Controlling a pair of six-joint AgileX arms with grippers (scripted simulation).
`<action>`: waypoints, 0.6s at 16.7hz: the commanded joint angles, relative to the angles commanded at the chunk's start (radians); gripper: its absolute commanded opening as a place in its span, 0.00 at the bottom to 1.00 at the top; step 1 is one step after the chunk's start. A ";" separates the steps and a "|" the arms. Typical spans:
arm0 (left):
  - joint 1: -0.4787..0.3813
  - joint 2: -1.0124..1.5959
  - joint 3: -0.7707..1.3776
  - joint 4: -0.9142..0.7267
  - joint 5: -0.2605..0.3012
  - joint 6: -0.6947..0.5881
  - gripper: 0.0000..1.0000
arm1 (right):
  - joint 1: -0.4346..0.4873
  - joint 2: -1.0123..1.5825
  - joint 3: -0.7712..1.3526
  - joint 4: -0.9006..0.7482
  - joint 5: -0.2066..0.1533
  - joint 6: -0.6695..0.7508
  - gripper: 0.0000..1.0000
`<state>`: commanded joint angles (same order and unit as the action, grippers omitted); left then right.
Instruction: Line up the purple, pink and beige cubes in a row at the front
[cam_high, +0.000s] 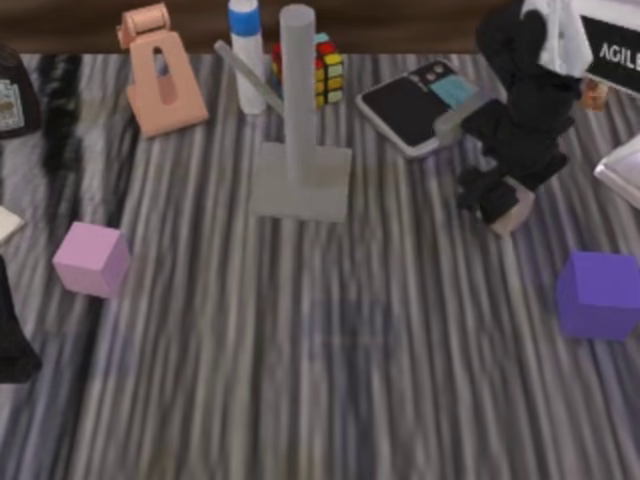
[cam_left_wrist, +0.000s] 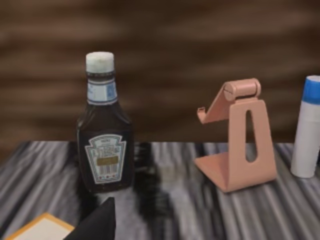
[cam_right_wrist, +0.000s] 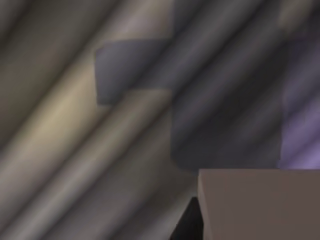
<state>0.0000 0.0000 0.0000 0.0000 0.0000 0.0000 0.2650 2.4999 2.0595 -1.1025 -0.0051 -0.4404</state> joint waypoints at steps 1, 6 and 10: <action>0.000 0.000 0.000 0.000 0.000 0.000 1.00 | 0.000 -0.009 0.026 -0.040 0.000 0.001 0.00; 0.000 0.000 0.000 0.000 0.000 0.000 1.00 | 0.005 -0.043 0.109 -0.156 0.000 0.001 0.00; 0.000 0.000 0.000 0.000 0.000 0.000 1.00 | 0.000 -0.040 0.106 -0.154 0.000 0.004 0.00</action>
<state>0.0000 0.0000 0.0000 0.0000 0.0000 0.0000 0.2651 2.4597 2.1656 -1.2563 -0.0053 -0.4362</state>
